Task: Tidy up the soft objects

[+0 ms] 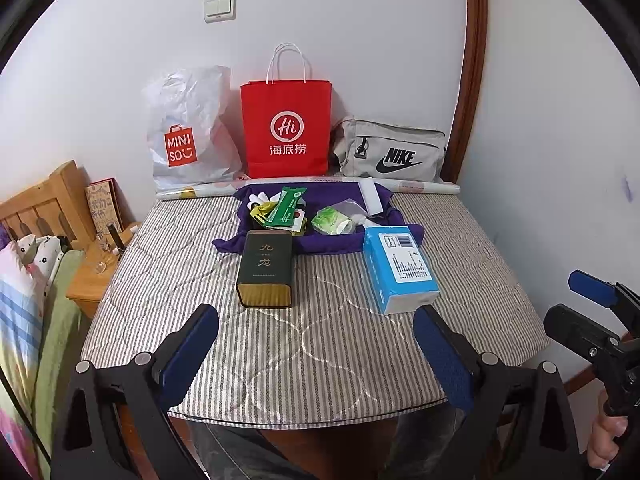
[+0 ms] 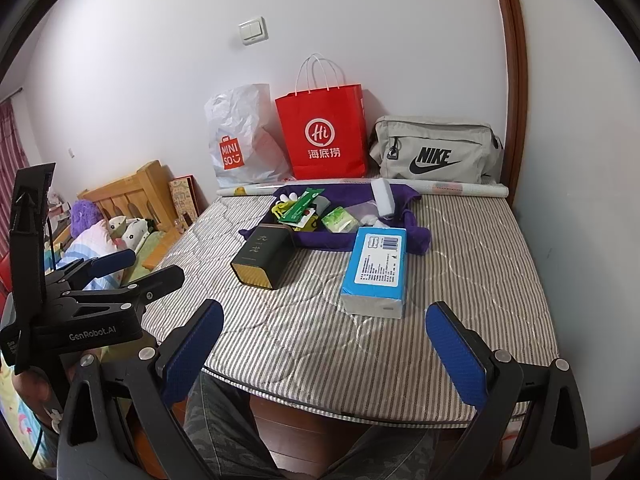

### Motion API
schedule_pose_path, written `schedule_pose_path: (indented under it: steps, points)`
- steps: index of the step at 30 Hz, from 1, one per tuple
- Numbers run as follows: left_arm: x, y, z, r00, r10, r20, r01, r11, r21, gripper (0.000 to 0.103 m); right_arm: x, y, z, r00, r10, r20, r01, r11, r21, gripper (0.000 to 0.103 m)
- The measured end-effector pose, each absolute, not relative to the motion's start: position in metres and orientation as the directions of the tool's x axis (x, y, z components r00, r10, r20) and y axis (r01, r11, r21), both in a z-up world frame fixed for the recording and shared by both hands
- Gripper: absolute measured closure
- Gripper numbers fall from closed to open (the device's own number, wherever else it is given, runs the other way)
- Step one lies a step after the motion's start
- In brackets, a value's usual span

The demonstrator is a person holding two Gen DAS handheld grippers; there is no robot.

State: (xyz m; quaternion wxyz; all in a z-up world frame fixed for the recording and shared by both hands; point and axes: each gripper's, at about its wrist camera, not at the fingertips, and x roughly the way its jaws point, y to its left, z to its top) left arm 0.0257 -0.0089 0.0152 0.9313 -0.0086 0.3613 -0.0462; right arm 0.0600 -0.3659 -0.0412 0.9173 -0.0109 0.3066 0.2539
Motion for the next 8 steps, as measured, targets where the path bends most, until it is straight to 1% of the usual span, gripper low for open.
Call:
schedule_pose_path:
  steps: [8]
  points:
    - [0.0261, -0.0081, 0.0151, 0.731, -0.095, -0.676, 0.077, 0.995, -0.056, 0.005, 0.0595, -0.3658, -0.0413, 0.683, 0.458, -0.568, -0.473, 0.871, 0.134, 0.003]
